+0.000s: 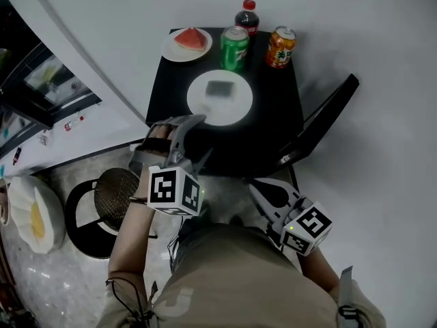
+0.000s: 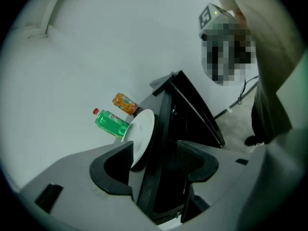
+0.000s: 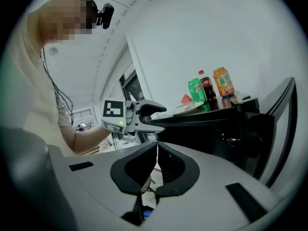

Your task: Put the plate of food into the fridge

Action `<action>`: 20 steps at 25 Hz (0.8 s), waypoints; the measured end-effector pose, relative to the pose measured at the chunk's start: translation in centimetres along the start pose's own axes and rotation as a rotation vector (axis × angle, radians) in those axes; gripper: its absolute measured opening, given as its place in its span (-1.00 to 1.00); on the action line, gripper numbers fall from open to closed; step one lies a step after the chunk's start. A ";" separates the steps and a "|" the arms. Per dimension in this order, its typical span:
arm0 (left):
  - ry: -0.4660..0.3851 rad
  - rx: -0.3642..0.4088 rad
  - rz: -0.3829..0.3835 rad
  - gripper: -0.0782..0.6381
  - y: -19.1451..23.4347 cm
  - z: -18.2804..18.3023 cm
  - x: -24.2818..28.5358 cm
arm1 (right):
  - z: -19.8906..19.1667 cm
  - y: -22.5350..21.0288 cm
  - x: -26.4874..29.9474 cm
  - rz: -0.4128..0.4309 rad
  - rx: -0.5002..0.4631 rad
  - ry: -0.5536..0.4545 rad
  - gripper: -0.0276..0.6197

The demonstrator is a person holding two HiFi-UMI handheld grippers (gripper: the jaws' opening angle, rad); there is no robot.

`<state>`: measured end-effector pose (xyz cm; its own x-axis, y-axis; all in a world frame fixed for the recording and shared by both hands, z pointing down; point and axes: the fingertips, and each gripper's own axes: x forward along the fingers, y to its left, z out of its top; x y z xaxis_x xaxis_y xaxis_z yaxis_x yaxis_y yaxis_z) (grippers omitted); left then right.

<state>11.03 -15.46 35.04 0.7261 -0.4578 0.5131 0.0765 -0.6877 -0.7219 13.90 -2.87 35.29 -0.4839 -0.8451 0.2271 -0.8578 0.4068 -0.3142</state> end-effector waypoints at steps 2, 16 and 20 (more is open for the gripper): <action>0.014 0.063 -0.013 -0.05 0.2 -0.1 0.9 | 0.1 -0.1 0.2 -0.014 0.001 -0.001 -0.84; -0.001 0.144 -0.025 -0.25 0.4 0.3 2.5 | -0.3 -0.8 0.1 -0.047 0.050 -0.024 -0.84; -0.007 0.136 -0.014 -0.41 0.6 0.6 1.8 | -0.1 -0.7 0.1 -0.037 0.049 -0.030 -0.84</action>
<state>12.80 -16.38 35.29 0.7293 -0.4444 0.5203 0.1780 -0.6110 -0.7714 14.42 -3.20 35.67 -0.4463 -0.8694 0.2120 -0.8650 0.3584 -0.3512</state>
